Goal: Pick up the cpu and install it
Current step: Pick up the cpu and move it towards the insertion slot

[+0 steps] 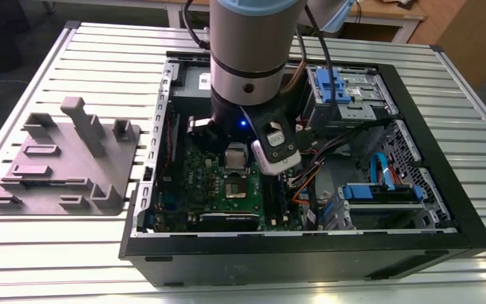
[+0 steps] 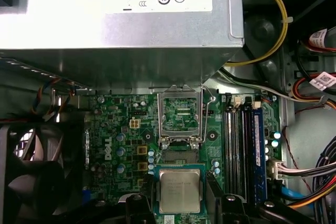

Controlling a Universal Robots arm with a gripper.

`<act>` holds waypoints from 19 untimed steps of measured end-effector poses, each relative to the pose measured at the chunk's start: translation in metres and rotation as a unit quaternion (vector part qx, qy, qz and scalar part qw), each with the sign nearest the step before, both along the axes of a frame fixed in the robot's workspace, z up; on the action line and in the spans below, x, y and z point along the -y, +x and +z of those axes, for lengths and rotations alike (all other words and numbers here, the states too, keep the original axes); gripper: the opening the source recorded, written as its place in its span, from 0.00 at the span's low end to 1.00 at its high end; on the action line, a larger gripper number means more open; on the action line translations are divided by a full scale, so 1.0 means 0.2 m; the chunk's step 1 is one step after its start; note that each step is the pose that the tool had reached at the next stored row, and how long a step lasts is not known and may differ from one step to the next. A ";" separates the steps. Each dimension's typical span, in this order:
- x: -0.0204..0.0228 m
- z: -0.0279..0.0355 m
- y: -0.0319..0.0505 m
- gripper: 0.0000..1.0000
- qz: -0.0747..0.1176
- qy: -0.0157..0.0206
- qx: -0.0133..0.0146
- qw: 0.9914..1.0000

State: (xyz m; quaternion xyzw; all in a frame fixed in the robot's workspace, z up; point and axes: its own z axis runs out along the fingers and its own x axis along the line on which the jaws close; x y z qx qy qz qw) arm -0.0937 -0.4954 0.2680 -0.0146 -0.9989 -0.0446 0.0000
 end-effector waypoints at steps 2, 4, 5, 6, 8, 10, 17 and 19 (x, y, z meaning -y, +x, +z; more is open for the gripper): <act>0.000 -0.007 0.003 0.47 0.000 0.000 0.000 1.000; 0.001 -0.014 0.005 0.47 0.000 0.000 0.000 1.000; 0.002 -0.017 0.005 0.47 0.000 0.000 0.000 1.000; 0.003 -0.020 0.005 0.47 0.000 0.000 0.000 1.000; 0.003 -0.024 0.006 0.47 -0.001 -0.003 0.000 1.000; 0.003 -0.028 0.006 0.47 -0.001 -0.007 -0.001 1.000; 0.003 -0.052 0.007 0.47 -0.001 -0.019 -0.002 1.000; 0.003 -0.068 0.007 0.47 -0.001 -0.019 -0.002 1.000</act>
